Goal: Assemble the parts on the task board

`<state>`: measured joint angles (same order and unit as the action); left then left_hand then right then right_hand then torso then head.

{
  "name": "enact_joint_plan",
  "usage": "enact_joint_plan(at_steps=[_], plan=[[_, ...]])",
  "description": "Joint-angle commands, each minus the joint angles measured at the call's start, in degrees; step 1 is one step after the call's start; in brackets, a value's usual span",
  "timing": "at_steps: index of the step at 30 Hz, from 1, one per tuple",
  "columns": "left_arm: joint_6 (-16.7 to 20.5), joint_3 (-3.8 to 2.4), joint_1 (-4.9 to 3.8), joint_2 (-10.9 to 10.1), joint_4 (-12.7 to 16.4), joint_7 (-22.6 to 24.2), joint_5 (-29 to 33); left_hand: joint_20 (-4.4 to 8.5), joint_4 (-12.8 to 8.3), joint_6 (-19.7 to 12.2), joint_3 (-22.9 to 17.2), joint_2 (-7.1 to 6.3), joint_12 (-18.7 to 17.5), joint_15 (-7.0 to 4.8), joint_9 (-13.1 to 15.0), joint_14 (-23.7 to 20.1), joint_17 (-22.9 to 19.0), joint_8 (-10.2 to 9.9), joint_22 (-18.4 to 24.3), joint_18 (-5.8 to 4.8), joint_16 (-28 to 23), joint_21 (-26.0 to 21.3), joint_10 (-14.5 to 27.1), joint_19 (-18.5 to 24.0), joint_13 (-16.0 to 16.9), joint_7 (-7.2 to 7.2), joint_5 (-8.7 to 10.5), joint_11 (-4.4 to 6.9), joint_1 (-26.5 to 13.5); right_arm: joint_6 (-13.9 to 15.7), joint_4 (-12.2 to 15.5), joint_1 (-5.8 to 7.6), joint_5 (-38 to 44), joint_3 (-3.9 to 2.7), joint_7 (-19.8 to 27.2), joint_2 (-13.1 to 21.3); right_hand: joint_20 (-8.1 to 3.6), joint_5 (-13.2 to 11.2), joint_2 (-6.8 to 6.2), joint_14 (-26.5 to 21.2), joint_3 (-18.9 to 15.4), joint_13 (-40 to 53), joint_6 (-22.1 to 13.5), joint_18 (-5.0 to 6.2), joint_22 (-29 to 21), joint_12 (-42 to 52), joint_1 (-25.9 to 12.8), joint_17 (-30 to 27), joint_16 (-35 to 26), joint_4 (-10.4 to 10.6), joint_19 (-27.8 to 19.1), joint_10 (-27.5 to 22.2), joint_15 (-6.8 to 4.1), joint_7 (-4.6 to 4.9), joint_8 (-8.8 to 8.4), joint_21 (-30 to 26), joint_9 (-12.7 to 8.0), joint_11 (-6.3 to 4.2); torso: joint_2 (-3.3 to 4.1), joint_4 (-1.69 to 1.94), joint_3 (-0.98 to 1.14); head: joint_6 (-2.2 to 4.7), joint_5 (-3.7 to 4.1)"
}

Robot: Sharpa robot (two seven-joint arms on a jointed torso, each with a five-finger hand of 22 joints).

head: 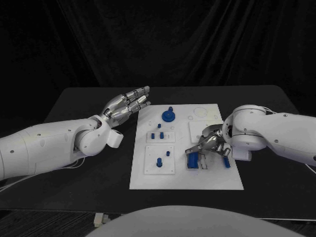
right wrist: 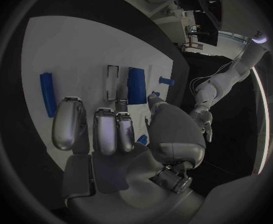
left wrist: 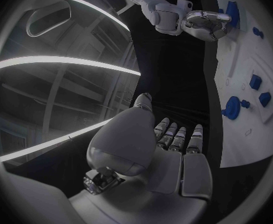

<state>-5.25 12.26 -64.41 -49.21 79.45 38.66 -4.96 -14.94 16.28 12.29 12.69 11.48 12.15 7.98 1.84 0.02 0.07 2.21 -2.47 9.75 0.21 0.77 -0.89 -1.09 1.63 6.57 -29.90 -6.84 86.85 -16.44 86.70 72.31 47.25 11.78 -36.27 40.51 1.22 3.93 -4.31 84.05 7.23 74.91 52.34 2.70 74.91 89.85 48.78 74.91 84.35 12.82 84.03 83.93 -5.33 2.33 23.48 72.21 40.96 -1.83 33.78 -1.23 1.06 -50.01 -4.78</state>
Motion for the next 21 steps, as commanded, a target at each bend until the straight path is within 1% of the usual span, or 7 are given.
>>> enact_joint_plan(at_steps=[1,5,9,12,14,16,21], plan=[[-0.89,-0.06,0.16,0.11,0.04,0.41,0.42,-0.25,-0.04,0.38,0.06,-0.04,0.35,-0.22,0.06,0.00,-0.06,0.31,-0.06,0.64,-0.19,0.31,0.06,-0.07,0.03,-0.10,-0.30,0.38,0.42,0.45,0.01,-0.19,0.96,0.02,-1.00,0.16,0.07,-0.64,-0.57,3.79,-1.41,15.09,0.03,1.13,9.51,0.15,-0.25,4.45,-0.35,0.60,0.18,6.07,0.26,0.42,0.17,-0.26,0.02,0.35,0.02,0.03,0.01,0.01,-0.03],[-0.99,-0.06,0.30,0.12,0.01,0.32,0.42,-0.26,-0.07,0.43,0.05,-0.05,0.35,-0.18,0.06,0.01,-0.05,0.35,-0.05,0.64,-0.19,0.31,0.06,-0.07,0.03,-0.03,-0.33,0.40,0.47,0.52,0.06,-0.20,0.97,0.02,-0.97,0.25,0.04,-0.92,-0.85,3.83,-3.06,15.09,-0.05,1.07,9.66,0.15,-0.32,4.61,-0.26,1.36,0.33,6.07,0.30,0.46,0.21,0.05,0.05,0.29,0.00,0.01,0.00,0.01,0.00],[-1.09,-0.06,0.42,0.13,-0.01,0.26,0.42,-0.26,-0.07,0.43,0.05,-0.05,0.35,-0.18,0.06,0.01,-0.05,0.35,-0.05,0.64,-0.19,0.31,0.06,-0.07,0.03,-0.03,-0.33,0.40,0.47,1.03,0.36,-0.20,1.45,0.02,-0.80,0.63,0.00,-1.11,-1.95,3.83,-7.91,15.09,-0.42,1.06,9.75,0.15,-0.33,4.65,-0.24,3.67,0.36,6.07,0.24,0.44,0.36,-0.09,0.25,0.30,-0.02,-0.01,0.00,0.01,-0.14],[-1.13,-0.06,0.49,0.09,0.00,0.24,0.42,-0.26,-0.07,0.43,0.05,-0.05,0.35,-0.18,0.06,0.01,-0.05,0.35,-0.05,0.64,-0.19,0.31,0.06,-0.07,0.03,-0.03,-0.33,0.40,0.47,2.02,0.96,-0.19,2.41,0.02,-0.62,1.30,-0.01,-1.15,-2.10,3.85,-11.11,15.09,-0.69,1.03,9.84,0.15,-1.11,4.74,-0.19,3.95,0.41,6.07,0.26,0.46,0.48,-0.02,0.41,0.32,-0.02,0.01,0.01,0.01,-0.20],[-1.10,-0.06,0.53,0.02,0.02,0.23,0.42,-0.27,-0.09,0.51,0.02,-0.03,0.38,-0.13,0.06,0.02,-0.04,0.38,-0.04,0.64,-0.17,0.30,0.06,-0.07,0.03,0.04,-0.36,0.43,0.52,3.39,1.81,-0.10,3.51,0.02,-0.45,2.33,0.00,-1.07,-2.92,3.80,-15.00,15.09,-1.29,1.06,9.84,0.15,-1.91,4.56,-0.31,4.17,0.38,6.07,0.27,0.50,0.92,-0.25,0.79,0.36,0.00,0.01,0.02,0.01,-0.31],[-1.09,-0.06,0.55,-0.03,0.03,0.21,0.42,-0.27,-0.09,0.51,0.02,-0.03,0.38,-0.13,0.06,0.02,-0.04,0.38,-0.04,0.64,-0.17,0.30,0.06,-0.07,0.03,0.04,-0.36,0.43,0.52,4.34,2.39,0.10,4.17,0.01,-0.33,3.14,0.02,-1.13,-3.94,3.82,-16.71,15.09,-1.48,1.05,9.88,0.15,-2.54,4.64,-0.26,4.24,0.40,6.07,0.24,0.48,1.22,-0.22,1.00,0.40,0.01,0.00,0.02,0.01,-0.34],[-1.00,-0.06,0.58,-0.15,0.04,0.26,0.42,-0.27,-0.10,0.68,0.01,-0.03,0.39,-0.12,0.09,0.02,-0.05,0.43,-0.05,0.64,-0.18,0.31,0.06,-0.07,0.04,0.09,-0.38,0.43,0.55,7.65,4.14,1.25,5.44,0.01,0.18,5.76,0.02,-1.01,-4.15,3.85,-17.76,15.09,-2.15,1.12,9.82,0.15,-3.38,4.76,-0.20,4.31,0.31,6.07,0.28,0.55,1.69,-0.59,1.42,0.41,0.02,0.01,0.01,0.01,-0.37]])
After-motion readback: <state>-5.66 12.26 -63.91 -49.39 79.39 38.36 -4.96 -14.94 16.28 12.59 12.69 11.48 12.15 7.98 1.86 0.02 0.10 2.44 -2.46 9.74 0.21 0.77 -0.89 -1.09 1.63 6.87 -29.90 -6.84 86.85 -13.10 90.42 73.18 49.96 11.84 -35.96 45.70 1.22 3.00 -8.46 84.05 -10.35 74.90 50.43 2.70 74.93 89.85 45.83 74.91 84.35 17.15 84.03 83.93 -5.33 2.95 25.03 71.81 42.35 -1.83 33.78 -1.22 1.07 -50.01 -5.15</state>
